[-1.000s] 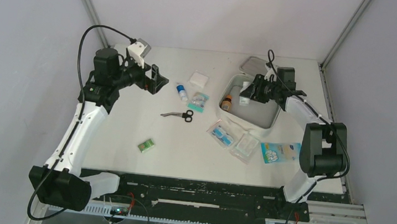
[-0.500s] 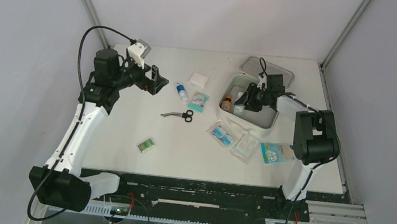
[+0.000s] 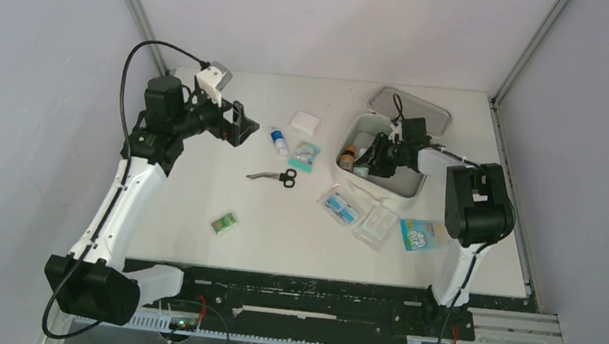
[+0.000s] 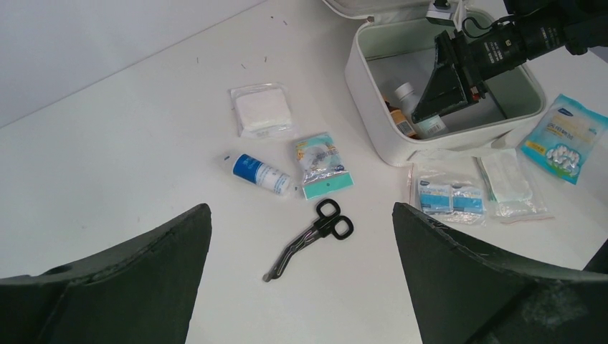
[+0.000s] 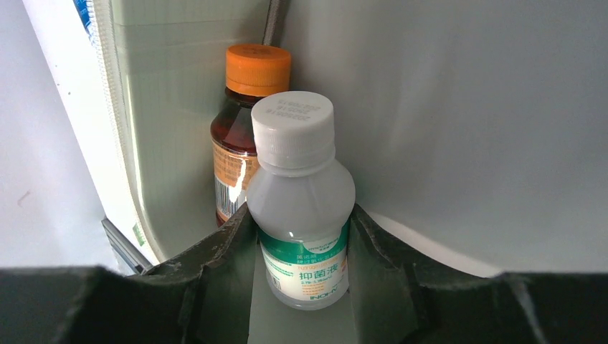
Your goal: Organize the medicine kit
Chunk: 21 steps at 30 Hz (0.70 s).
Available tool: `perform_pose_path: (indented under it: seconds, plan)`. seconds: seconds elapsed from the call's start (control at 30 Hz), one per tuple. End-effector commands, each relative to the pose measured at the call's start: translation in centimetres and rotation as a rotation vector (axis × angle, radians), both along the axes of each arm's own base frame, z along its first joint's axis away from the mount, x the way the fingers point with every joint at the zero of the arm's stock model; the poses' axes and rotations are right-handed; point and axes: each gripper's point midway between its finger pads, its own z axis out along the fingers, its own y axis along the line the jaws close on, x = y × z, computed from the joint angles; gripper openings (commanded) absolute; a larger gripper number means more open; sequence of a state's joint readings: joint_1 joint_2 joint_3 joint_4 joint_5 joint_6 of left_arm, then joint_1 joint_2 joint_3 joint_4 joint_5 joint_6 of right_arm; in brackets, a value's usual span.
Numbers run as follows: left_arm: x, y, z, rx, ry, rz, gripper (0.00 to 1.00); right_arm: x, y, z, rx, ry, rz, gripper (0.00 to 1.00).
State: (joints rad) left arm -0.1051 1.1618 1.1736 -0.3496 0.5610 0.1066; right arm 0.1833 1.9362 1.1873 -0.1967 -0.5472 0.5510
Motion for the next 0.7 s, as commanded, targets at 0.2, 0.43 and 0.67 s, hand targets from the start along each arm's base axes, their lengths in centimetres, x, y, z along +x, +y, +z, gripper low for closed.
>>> perform_pose_path:
  seconds: [0.2, 0.43, 0.67]
  plan:
    - [-0.2, -0.2, 1.1, -0.016, -0.053, -0.019, 1.0, 0.0, 1.8, 0.8, 0.064, 0.013, 0.009, 0.42]
    - [-0.1, -0.1, 1.1, -0.01, -0.057, -0.015, 1.0, 0.0, 1.1, 0.9, 0.014, 0.02, -0.003, 0.53]
    - [0.0, -0.1, 1.2, -0.009, -0.061, -0.017, 1.0, -0.2, 0.6, 1.2, -0.024, 0.009, 0.007, 0.64]
